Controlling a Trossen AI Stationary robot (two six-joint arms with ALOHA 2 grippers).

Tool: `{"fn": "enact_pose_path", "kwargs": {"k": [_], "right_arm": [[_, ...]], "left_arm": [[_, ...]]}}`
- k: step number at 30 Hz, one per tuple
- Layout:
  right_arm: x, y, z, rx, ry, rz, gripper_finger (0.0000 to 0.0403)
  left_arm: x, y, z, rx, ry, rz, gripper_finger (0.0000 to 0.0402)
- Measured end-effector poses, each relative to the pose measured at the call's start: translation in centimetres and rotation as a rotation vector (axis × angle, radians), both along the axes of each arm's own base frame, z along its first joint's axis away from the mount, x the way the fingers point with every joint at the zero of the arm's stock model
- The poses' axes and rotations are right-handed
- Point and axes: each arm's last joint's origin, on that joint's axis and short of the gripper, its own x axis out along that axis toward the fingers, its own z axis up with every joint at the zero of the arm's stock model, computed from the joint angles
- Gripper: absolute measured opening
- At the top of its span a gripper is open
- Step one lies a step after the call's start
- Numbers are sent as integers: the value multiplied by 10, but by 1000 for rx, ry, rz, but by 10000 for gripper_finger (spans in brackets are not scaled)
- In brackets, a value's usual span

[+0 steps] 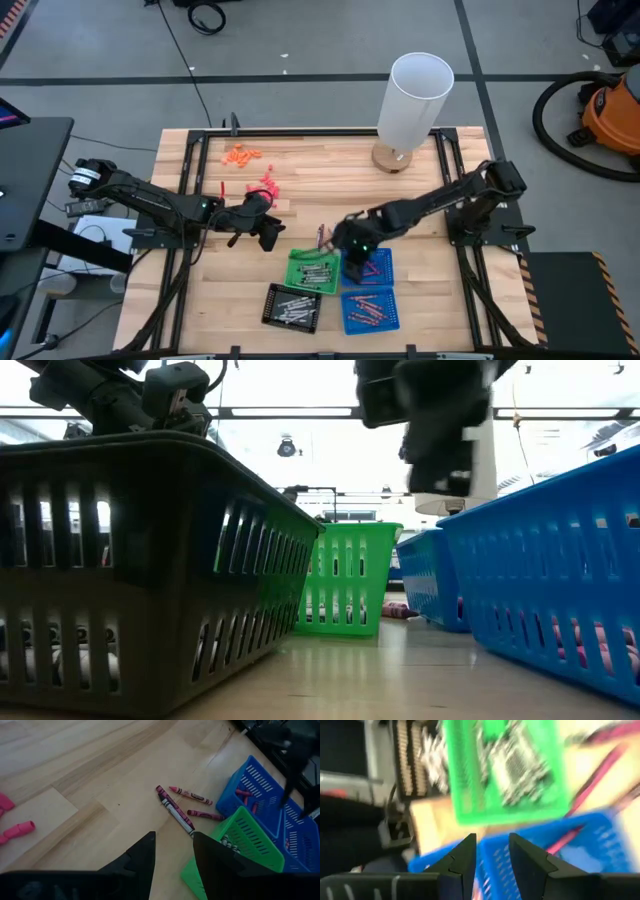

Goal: Sort crayons
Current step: Put the pink crayon into the bottom blue bin

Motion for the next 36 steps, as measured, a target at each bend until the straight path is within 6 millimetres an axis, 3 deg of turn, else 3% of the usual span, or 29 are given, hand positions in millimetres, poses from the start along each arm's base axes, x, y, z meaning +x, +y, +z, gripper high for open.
{"fn": "enact_pose_path", "kwargs": {"k": [6, 12, 17, 25, 36], "right_arm": [[9, -33, 2, -211, -57, -155, 123], [8, -53, -7, -322, 21, -218, 122], [19, -55, -7, -414, 117, -184, 121], [42, -57, -32, -432, 202, -215, 120], [54, -61, -57, -412, 210, -246, 120]], "left_arm": [[0, 0, 0, -4, 0, 2, 142], [-2, -1, -2, -22, 39, -58, 142], [-11, -1, -12, -46, 178, -63, 142], [-36, 4, -21, -79, 404, 19, 142], [-61, 9, -8, -55, 423, 67, 142]]}}
